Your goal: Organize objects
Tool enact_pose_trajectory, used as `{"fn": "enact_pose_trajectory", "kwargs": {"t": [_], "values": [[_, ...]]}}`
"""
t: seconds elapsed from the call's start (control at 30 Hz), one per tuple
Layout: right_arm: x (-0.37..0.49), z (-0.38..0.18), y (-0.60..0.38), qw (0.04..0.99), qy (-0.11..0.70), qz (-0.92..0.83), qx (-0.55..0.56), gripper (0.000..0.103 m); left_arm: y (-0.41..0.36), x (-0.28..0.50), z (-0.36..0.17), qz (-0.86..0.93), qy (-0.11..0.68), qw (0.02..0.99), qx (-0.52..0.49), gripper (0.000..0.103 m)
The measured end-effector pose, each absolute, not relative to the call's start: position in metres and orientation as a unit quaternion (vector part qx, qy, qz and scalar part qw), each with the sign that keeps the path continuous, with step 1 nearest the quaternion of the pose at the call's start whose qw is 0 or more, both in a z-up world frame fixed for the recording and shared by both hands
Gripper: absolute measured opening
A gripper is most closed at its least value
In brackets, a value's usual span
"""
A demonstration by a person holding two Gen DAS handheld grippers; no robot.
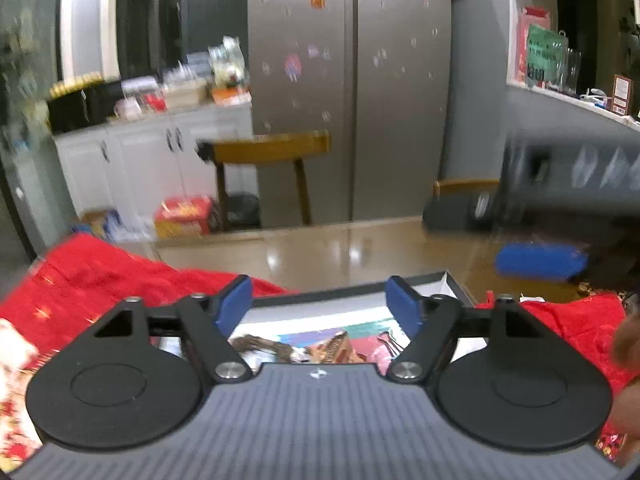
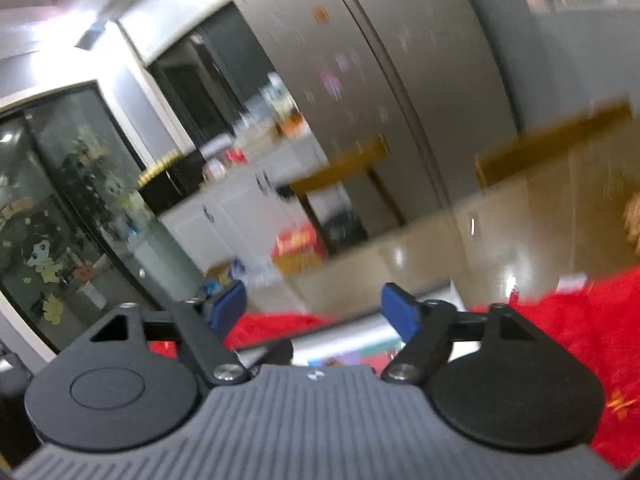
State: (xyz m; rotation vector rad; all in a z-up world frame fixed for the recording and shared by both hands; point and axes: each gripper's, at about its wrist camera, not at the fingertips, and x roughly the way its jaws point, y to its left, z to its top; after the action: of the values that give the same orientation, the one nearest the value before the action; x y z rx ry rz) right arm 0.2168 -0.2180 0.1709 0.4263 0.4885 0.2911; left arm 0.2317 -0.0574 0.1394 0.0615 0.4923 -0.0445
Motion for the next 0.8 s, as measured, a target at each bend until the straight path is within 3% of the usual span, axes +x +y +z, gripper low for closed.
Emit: {"fn": "enact_pose_trajectory", "kwargs": {"t": [0.27,0.37,0.53,0.8], "values": [[0.124,0.222,-0.208,0.972,0.131,0.147,0.132,0.089,-0.058,0.132,0.175,-0.007,0.178,0.981,0.078,0.083],[0.095,0.222,-0.206,0.980,0.106,0.131,0.108,0.094,-0.046,0.098,0.178,0.019,0.160,0.984,0.075,0.083],[0.054,0.192,-0.212,0.982,0.101,0.115,0.106,0.102,-0.022,0.047,0.168,0.056,0.150,0.985,0.065,0.084],[0.044,0.107,-0.209,0.978,0.161,0.099,0.088,0.103,0.008,-0.008,0.105,0.047,0.192,0.980,0.038,0.085]]}}
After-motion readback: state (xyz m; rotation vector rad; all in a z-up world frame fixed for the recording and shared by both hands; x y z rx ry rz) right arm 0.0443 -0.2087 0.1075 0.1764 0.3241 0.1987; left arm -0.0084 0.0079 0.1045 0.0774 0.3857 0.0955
